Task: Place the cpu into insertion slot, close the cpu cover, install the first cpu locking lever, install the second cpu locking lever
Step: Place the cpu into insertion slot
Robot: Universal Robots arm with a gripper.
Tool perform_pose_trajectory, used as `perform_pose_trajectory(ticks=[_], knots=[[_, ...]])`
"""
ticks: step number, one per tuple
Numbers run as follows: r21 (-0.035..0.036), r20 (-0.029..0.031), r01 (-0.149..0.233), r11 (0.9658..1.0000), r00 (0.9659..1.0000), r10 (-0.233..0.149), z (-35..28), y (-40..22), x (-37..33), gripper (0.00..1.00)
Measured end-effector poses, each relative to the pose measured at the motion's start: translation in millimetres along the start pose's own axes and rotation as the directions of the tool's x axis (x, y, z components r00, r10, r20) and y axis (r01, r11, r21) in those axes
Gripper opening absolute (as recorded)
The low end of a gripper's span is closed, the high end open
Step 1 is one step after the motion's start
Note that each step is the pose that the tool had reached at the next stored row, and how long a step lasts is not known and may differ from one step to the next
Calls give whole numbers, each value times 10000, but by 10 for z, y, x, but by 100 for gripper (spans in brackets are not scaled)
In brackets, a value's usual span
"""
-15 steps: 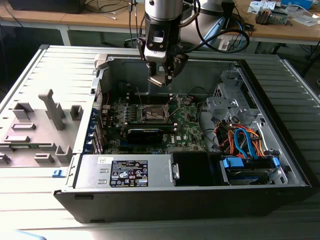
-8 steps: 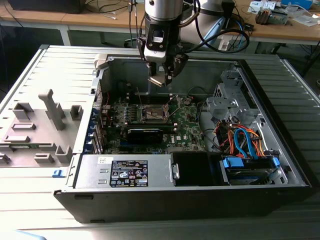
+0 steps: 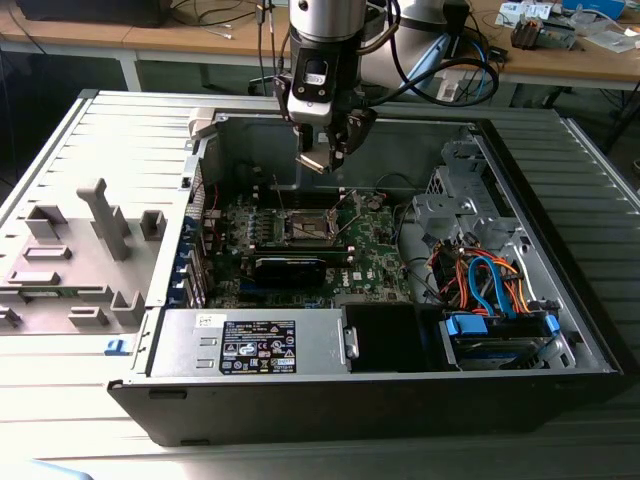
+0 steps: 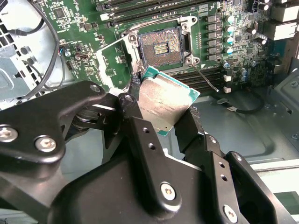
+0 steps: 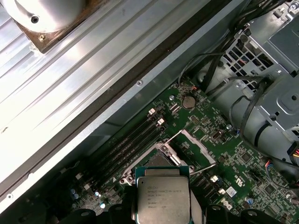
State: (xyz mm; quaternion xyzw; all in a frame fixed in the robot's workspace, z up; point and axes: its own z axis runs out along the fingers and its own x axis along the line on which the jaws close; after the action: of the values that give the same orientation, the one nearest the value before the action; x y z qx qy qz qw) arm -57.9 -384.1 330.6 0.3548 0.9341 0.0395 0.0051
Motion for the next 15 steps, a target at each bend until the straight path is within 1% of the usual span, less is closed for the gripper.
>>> perform_pose_trajectory(ticks=[15], knots=[[-1, 7, -83, 10000, 10000, 83, 0, 0, 0, 55]])
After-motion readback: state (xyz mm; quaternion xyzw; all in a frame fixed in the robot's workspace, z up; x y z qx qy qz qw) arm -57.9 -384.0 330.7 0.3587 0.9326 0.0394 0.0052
